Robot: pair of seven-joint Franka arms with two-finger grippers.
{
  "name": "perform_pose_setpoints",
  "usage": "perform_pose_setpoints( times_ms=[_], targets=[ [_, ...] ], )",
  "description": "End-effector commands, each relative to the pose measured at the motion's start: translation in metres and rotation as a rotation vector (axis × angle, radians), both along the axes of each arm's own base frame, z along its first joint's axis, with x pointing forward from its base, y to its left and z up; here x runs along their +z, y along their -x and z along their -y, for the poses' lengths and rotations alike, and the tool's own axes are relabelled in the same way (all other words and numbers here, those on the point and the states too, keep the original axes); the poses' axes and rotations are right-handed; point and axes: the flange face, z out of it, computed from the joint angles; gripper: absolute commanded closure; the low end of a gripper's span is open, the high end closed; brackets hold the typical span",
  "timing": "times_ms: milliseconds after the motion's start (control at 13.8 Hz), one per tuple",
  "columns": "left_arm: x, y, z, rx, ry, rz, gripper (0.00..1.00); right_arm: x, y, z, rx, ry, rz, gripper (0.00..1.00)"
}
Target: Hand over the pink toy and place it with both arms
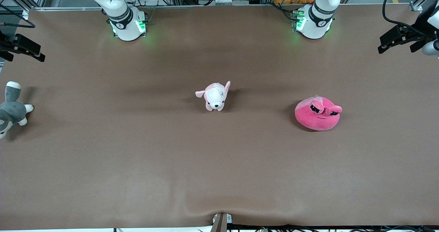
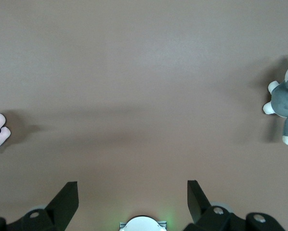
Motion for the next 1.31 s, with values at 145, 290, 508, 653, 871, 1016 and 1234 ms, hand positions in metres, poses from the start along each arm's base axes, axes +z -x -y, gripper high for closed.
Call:
perform_pose_setpoints(
  times_ms=[145,290,508,653,871,1016,1234],
  targets=[
    [0.006,0.008,-0.005,-0.009,-0.019,-0.002,0.0,0.002,0.002,-0.002,0.001,0.01,0.006,0.0],
    [0.006,0.008,-0.006,-0.006,-0.019,-0.002,0.0,0.002,0.002,-0.001,-0.001,0.01,0.005,0.0],
    [0.007,0.008,-0.011,0.003,-0.02,0.0,0.0,0.001,0.002,0.0,-0.002,0.01,0.0,0.0],
    [0.007,0.008,-0.011,0.003,-0.02,0.0,0.0,0.001,0.002,-0.002,0.001,0.01,-0.001,0.0],
    [0.007,0.01,-0.012,0.006,-0.019,0.001,0.0,0.001,0.002,0.0,-0.002,0.01,-0.001,0.0],
    [0.009,0.011,-0.014,0.01,-0.019,0.006,0.0,0.001,0.002,0.0,-0.004,0.01,0.0,0.0],
    [0.01,0.013,-0.015,0.012,-0.019,0.006,0.0,0.001,0.002,-0.001,-0.004,0.008,-0.001,0.0]
  ],
)
